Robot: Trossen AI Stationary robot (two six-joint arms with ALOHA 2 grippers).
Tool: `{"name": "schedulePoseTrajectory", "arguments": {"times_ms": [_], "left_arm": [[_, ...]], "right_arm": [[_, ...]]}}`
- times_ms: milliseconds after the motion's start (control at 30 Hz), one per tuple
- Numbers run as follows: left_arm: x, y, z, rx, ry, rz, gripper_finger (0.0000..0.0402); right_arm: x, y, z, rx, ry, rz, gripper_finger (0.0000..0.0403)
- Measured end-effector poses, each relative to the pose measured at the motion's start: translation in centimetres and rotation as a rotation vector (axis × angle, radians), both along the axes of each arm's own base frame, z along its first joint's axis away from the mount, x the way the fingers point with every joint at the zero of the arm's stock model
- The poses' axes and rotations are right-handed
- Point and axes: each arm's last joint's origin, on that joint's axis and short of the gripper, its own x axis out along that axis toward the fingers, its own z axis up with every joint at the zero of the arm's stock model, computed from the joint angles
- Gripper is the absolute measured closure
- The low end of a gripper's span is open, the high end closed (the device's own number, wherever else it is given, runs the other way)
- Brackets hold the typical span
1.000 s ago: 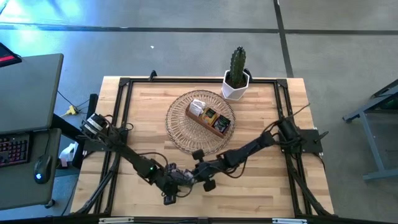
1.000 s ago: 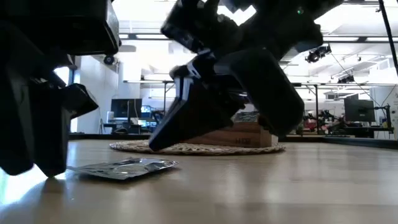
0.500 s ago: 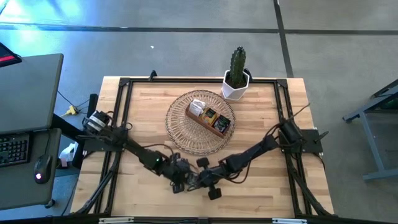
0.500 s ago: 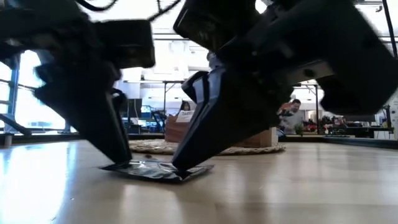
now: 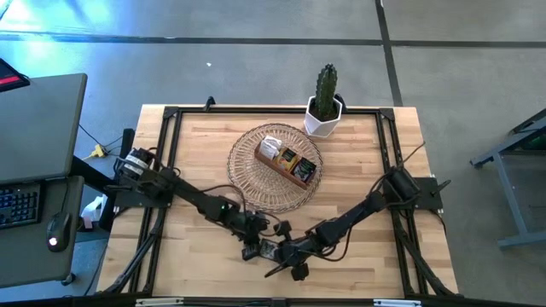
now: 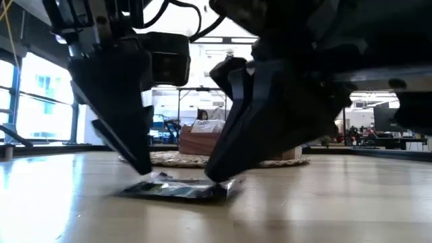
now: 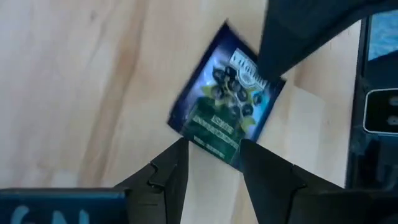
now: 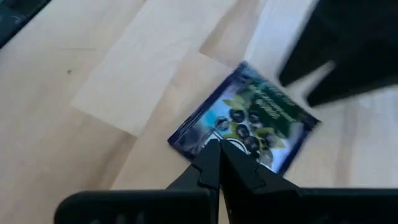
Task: Pick & Place Tea
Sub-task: Put the purple tea pack into the right section of the wooden organizer
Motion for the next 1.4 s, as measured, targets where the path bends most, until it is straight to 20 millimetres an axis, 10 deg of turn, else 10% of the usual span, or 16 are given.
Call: {"name": "schedulePoseTrajectory", "arguments": {"times_ms": [1400], "left_arm": [[-0.5,0.5,-0.4,-0.055,0.147,0.264,0.0305]], "right_arm": [[-0.3,-0.6,-1.2,-0.05,0.027,-0.228,0.0403]]}}
